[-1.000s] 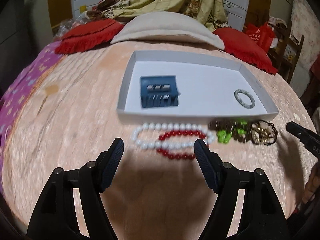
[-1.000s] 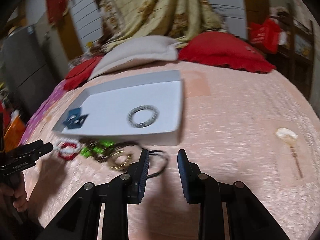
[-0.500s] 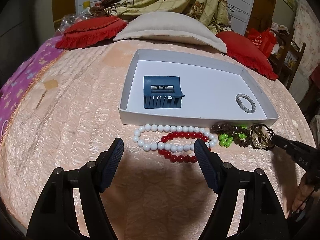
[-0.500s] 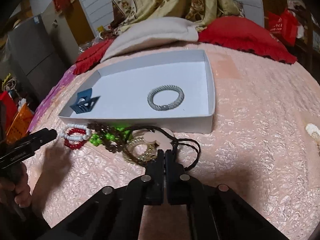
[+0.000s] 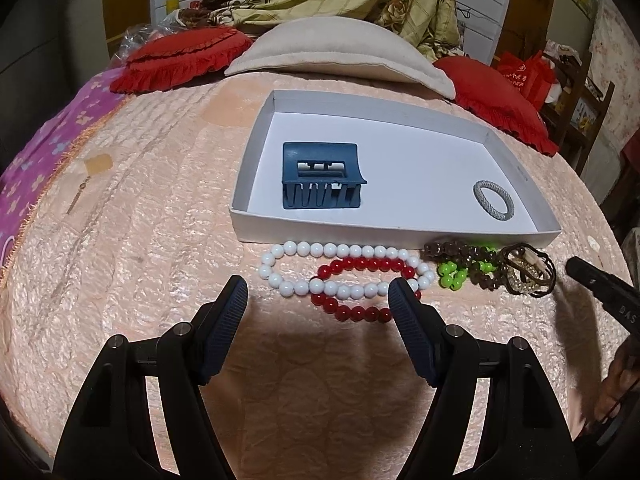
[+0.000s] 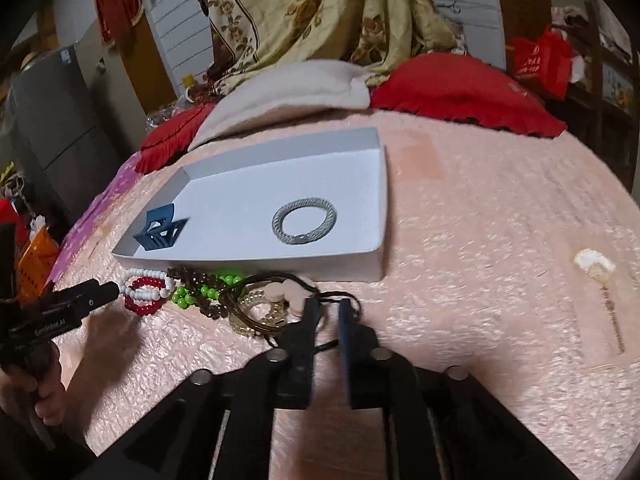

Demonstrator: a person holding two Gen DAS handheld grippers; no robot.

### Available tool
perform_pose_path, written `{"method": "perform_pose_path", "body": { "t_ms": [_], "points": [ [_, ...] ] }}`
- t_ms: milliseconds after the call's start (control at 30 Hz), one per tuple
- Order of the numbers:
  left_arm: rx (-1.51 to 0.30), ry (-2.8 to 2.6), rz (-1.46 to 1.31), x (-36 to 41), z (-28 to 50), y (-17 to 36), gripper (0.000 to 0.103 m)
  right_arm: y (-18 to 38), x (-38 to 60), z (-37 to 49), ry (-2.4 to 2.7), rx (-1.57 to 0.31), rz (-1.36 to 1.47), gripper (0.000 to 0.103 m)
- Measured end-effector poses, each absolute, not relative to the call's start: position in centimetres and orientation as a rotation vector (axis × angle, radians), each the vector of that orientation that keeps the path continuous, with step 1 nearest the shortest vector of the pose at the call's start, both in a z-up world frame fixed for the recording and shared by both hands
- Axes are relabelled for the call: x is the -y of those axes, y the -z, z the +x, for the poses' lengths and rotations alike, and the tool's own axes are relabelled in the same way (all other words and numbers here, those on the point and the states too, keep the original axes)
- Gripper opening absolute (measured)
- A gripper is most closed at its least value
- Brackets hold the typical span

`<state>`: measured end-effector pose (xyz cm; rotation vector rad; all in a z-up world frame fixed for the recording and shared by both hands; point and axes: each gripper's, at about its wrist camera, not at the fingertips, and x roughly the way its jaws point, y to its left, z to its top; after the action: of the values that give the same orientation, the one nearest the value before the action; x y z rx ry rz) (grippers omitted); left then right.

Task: Organize jewelry
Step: 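Reach the right tool to the pink flower hair tie and grasp it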

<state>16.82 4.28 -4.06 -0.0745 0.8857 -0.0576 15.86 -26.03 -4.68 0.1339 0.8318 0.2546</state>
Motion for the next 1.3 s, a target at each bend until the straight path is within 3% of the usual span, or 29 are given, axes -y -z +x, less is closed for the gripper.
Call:
{"method": "perform_pose_path", "body": {
  "t_ms": [400, 467, 500, 1300],
  "points": [
    [-0.896, 0.038, -0.105, -5.3, 17.1, 4.1, 0.073, 7.1, 25.1, 17.7, -0.326, -0.947, 0.234, 0.022],
    [-0.896, 0.04, -0.102, -5.2, 17.2, 4.1, 0.073, 6.9, 24.9, 17.4, -0.352, -0.938, 0.239, 0.013],
    [-0.895, 0.041, -0.1, -5.1, 17.1, 4.1, 0.073, 6.8, 24.8, 17.2, -0.369, -0.932, 0.235, 0.002],
    [-0.908, 0.031, -0.076, -4.6, 17.0, 4.7, 0.073, 1.0, 27.0, 9.7, -0.487, -0.701, 0.311, 0.002]
  ]
}}
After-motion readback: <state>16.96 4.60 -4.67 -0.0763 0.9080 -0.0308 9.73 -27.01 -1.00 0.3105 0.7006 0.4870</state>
